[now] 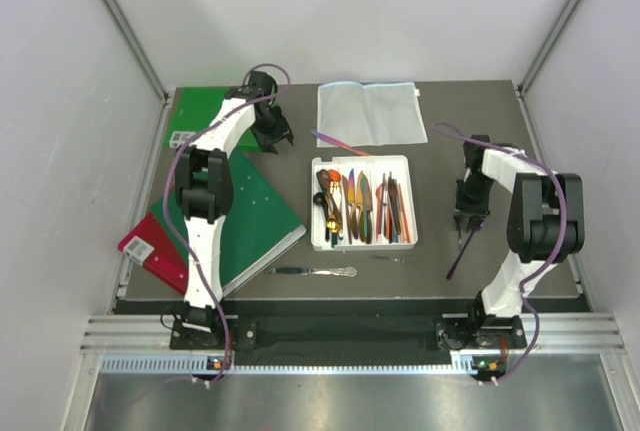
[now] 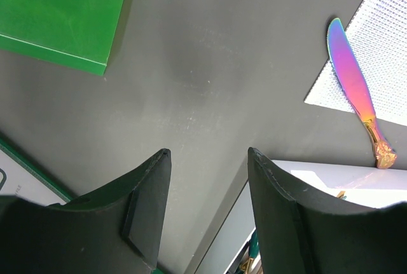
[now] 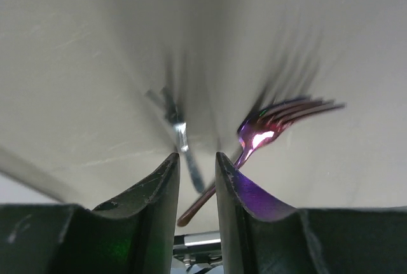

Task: Sort the eating utensils into containers
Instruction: Pick up the fork at the center of the board.

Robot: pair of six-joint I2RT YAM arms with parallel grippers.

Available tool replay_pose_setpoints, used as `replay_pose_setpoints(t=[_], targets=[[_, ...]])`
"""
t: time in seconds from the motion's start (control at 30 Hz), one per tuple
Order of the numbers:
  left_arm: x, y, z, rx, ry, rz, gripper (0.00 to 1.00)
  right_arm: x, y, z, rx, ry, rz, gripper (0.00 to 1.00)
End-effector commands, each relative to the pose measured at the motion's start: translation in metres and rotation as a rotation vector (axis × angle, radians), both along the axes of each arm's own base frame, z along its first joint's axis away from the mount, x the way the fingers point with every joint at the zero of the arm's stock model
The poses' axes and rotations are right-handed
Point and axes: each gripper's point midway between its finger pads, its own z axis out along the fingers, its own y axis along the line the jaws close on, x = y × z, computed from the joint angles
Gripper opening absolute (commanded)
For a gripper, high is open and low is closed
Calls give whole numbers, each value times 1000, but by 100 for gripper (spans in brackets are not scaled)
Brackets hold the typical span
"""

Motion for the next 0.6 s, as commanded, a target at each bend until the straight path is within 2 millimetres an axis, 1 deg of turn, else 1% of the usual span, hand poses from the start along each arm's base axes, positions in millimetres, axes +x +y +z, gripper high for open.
replay_pose_setpoints(t=[0.0, 0.07, 0.17, 0.23, 0.3, 0.43, 0.53, 0.57], targets=[[9, -3, 22, -9, -60, 1, 57, 14, -8, -4, -11, -16, -4, 29], [8, -3, 21, -7, -56, 0, 57, 14, -9, -7, -13, -8, -12, 29], [8, -3, 22, -8, -59, 0, 56, 13, -11, -13, -12, 10, -15, 24], [9, -3, 24, -6, -64, 1, 57, 13, -9, -15, -3, 17, -3, 10], [10, -3, 23, -8, -65, 2, 57, 11, -6, -16, 16, 29, 5, 0], [10, -3, 23, -9, -63, 3, 57, 8, 7, -16, 90, 26, 13, 0], [10, -5, 23, -11, -62, 4, 57, 16, 23, -6, 149, -17, 42, 0], [9, -5, 20, -11, -56, 3, 57, 24, 27, 3, 158, -44, 56, 0]])
